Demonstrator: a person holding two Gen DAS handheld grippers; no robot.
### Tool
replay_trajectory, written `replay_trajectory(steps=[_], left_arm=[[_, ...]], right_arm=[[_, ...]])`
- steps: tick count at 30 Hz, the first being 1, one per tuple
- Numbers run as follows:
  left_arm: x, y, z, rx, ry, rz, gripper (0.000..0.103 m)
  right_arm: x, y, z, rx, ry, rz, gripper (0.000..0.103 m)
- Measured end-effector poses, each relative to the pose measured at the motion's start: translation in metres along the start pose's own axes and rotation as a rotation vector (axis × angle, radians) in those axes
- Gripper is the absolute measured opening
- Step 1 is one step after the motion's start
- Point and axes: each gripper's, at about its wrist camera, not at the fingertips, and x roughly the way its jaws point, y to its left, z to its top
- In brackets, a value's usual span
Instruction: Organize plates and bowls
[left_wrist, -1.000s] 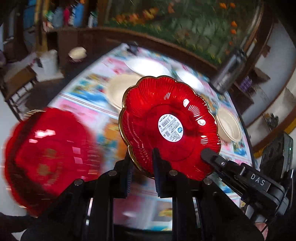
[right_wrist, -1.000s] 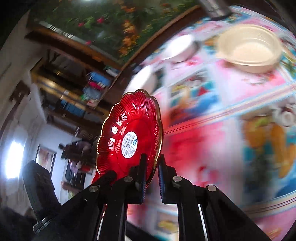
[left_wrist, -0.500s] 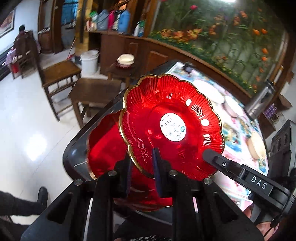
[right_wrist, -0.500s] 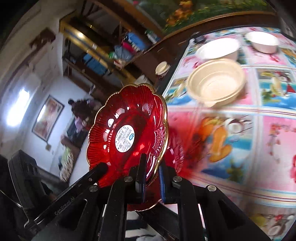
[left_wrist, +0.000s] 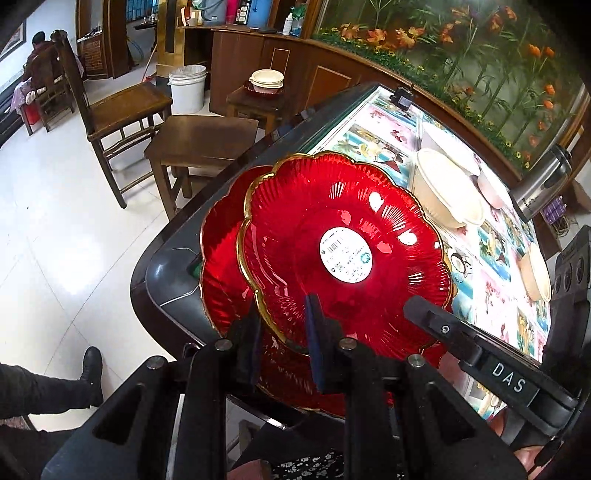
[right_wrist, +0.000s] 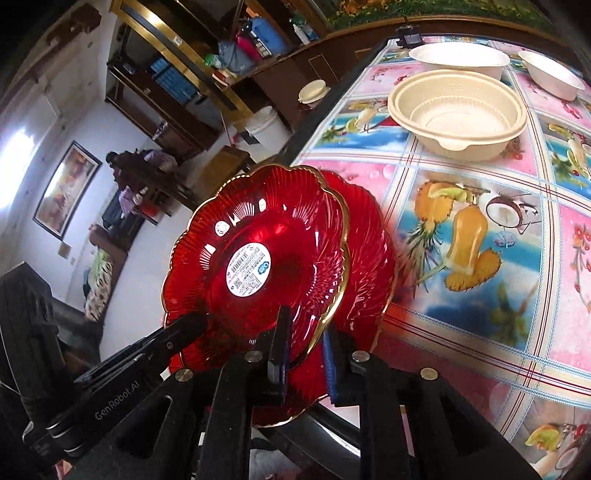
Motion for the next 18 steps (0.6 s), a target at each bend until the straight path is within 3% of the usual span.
replay_trajectory(steps=[4,9,13,18], left_arm=[[-0.003,0.000,0.003,0.014,0.003,0.026,0.021],[-0.018,0.003,0.005,0.032,-0.035,0.078,0.023],[-0.039,0.002,0.007,0.044,-0.121,0.129,0.045],[-0.059,-0.006,0.004,0.054,-0.202,0.113,0.053]], right_arm=[[-0.003,0.008,-0.003,-0.055,0.008,-0.023,0.020],[-0.011,0.016,-0.002,-0.138,0.038,-0.055,0.037],[-0.034,0.023,-0.004,-0.178,-0.006,-0.063,0.044],[-0.075,0.019,-0.002,-0.188,-0.114,-0.023,0.053]])
